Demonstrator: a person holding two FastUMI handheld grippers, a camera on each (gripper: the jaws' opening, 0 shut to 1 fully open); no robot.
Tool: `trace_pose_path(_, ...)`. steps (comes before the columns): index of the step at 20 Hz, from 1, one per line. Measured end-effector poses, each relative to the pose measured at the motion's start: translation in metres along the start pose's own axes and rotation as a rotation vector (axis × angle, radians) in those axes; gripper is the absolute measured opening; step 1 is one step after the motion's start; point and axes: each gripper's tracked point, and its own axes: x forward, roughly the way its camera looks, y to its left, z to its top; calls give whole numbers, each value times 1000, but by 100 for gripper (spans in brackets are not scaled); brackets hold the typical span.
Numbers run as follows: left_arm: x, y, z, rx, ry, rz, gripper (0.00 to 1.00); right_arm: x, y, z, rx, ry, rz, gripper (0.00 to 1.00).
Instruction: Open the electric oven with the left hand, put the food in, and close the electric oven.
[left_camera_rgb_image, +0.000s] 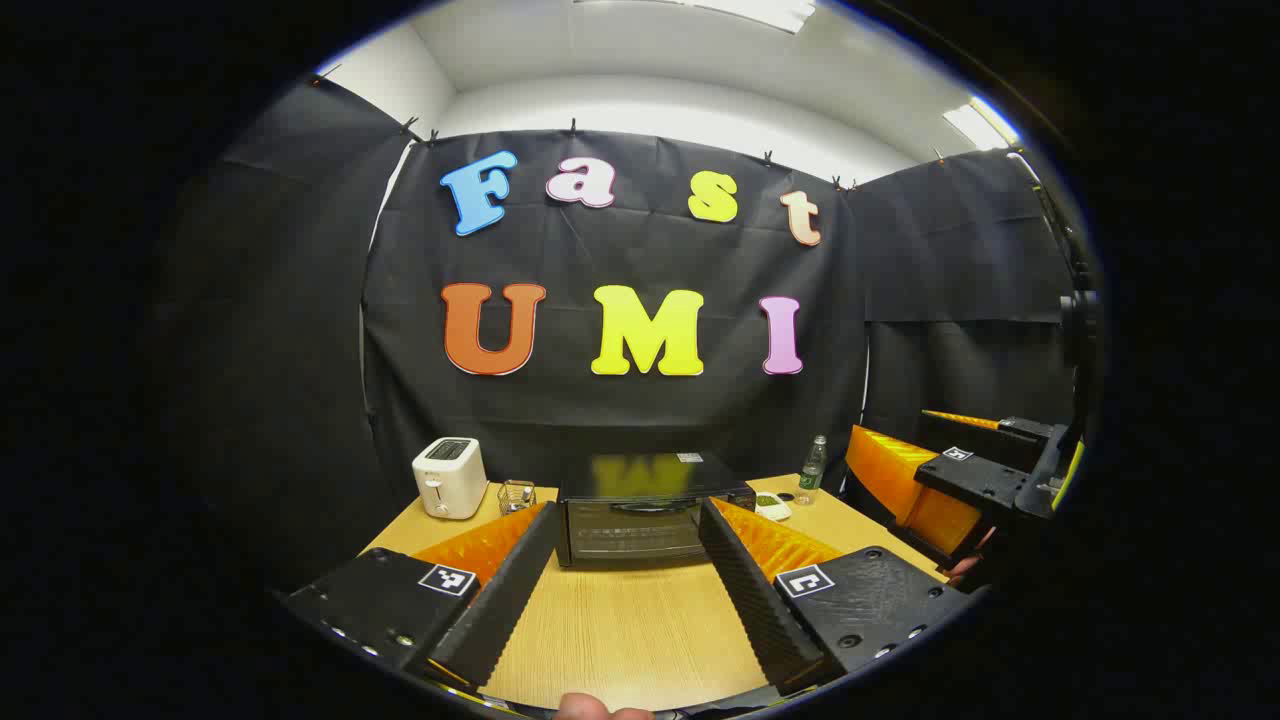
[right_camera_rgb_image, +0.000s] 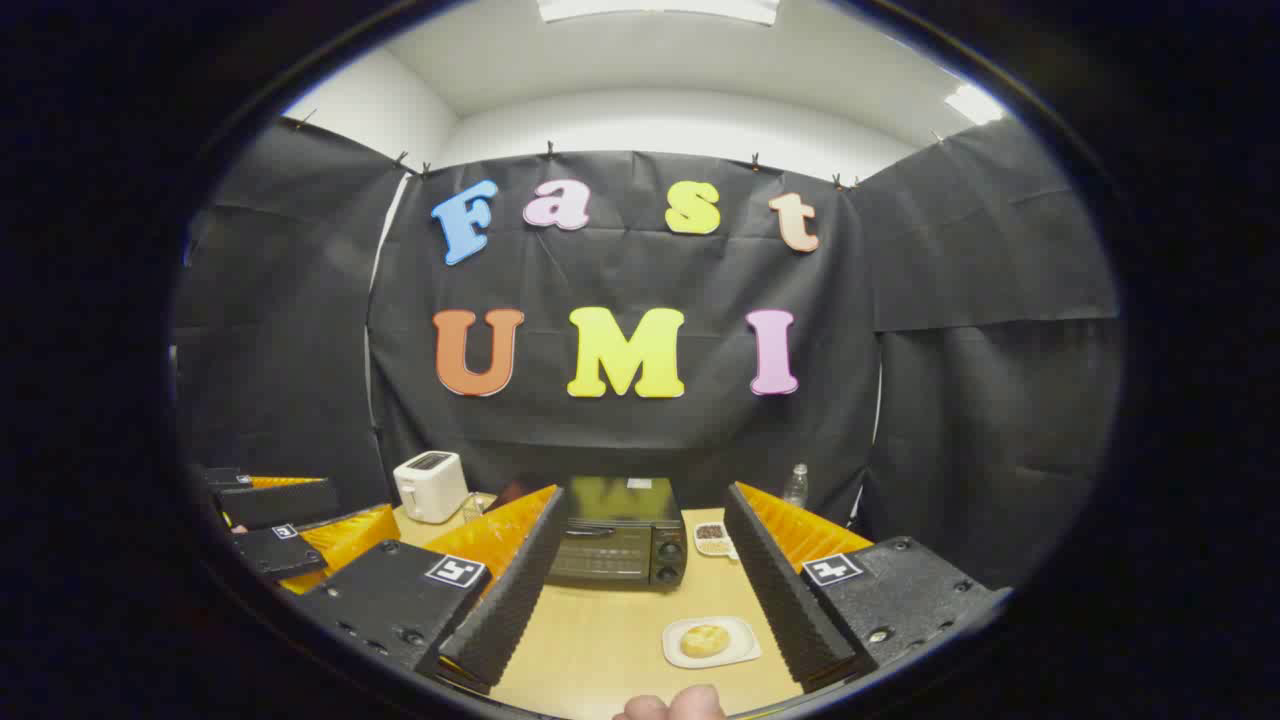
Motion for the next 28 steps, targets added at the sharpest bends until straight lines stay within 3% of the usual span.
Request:
trace_pose_path(1, 1, 0, 0, -2, 1, 2, 93, 0, -1, 0, 1, 0, -1, 98)
trace_pose_path(19, 1, 17, 13, -20, -66, 66, 94, 4, -21, -15, 28, -13, -43, 98)
trace_pose_path(28, 28, 3, -9, -29, -36, 90, 93, 17, -53, -36, 38, -2, -77, 98)
